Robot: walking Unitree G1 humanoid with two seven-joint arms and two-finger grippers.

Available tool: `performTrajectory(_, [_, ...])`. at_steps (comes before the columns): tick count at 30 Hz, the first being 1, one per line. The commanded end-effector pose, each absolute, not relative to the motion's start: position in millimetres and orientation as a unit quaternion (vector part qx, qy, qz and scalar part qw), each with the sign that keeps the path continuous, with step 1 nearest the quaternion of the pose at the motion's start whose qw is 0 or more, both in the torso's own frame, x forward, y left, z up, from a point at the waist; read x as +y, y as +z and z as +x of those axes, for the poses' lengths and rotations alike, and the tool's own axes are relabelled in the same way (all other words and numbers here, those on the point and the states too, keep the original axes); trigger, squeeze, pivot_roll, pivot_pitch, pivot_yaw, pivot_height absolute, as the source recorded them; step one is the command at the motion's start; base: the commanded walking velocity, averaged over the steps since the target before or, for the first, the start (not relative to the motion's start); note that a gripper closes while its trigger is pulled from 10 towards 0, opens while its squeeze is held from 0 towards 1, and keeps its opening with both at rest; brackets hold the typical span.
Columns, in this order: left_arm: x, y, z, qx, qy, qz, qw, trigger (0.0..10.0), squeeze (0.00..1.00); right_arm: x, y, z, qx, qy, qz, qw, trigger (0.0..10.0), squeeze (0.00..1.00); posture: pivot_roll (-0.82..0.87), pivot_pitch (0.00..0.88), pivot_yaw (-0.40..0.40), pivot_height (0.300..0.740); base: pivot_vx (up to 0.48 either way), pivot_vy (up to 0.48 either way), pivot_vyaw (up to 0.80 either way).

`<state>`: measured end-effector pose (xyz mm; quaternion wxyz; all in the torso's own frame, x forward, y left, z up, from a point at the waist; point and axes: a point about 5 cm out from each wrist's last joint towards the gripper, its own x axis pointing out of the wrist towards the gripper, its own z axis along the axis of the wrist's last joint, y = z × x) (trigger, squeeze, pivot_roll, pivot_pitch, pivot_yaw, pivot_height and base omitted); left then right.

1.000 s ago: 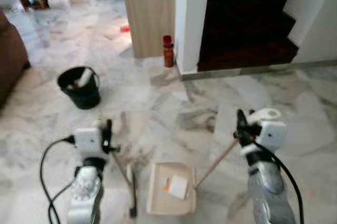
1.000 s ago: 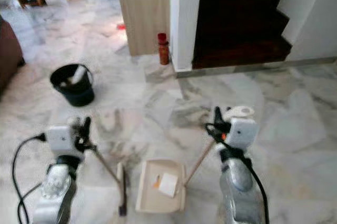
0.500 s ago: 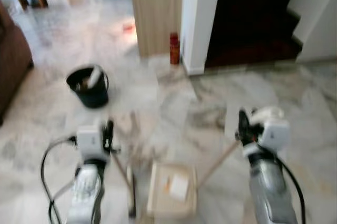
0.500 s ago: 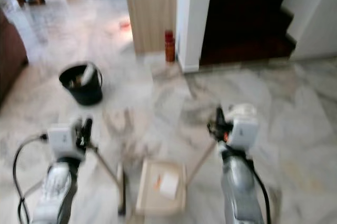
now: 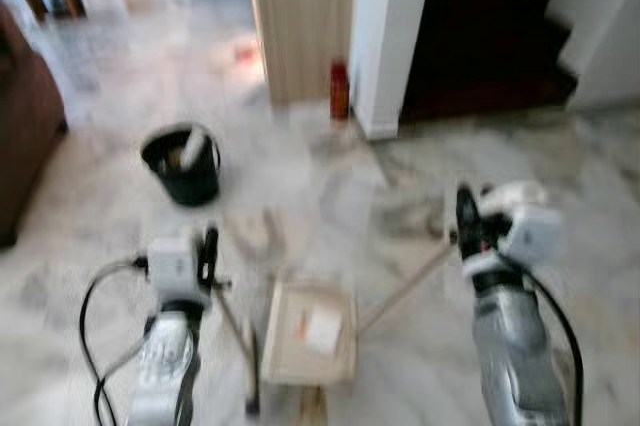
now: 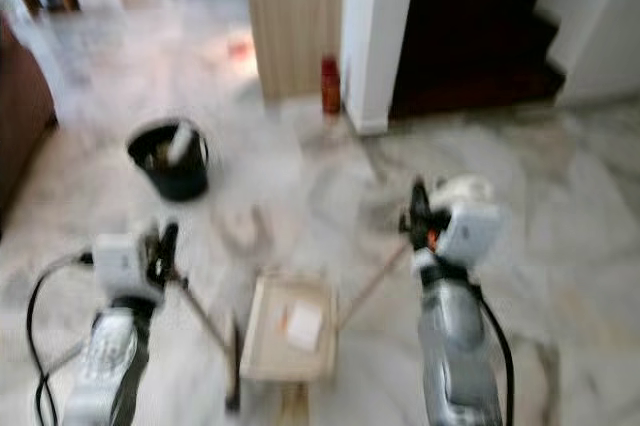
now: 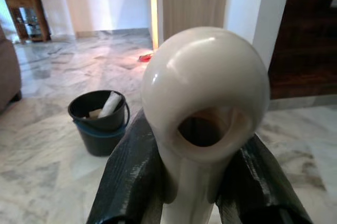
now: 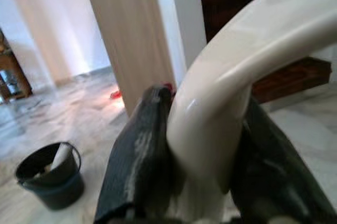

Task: Sweep floor

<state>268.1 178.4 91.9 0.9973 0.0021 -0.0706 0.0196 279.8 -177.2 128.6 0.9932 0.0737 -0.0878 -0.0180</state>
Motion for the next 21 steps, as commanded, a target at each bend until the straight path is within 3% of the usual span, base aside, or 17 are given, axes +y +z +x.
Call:
performTrajectory(1, [180.2,103.0,270.3,-0.097,0.018,0.008,0.995,10.0,0.0,-174.7,146.7,281.9,-0.124,-0.011,0.074,0.99,10.0,0.0,0.01,0.0,0.004,0.74,0.0,0.352,0.0])
performTrajectory(21, [182.0,103.5,270.9,-0.098,0.023,0.011,0.995,10.0,0.0,-173.3,148.2,281.1,-0.115,-0.005,0.076,0.99,10.0,0.0,0.02,0.0,0.001,0.74,0.0,0.352,0.0])
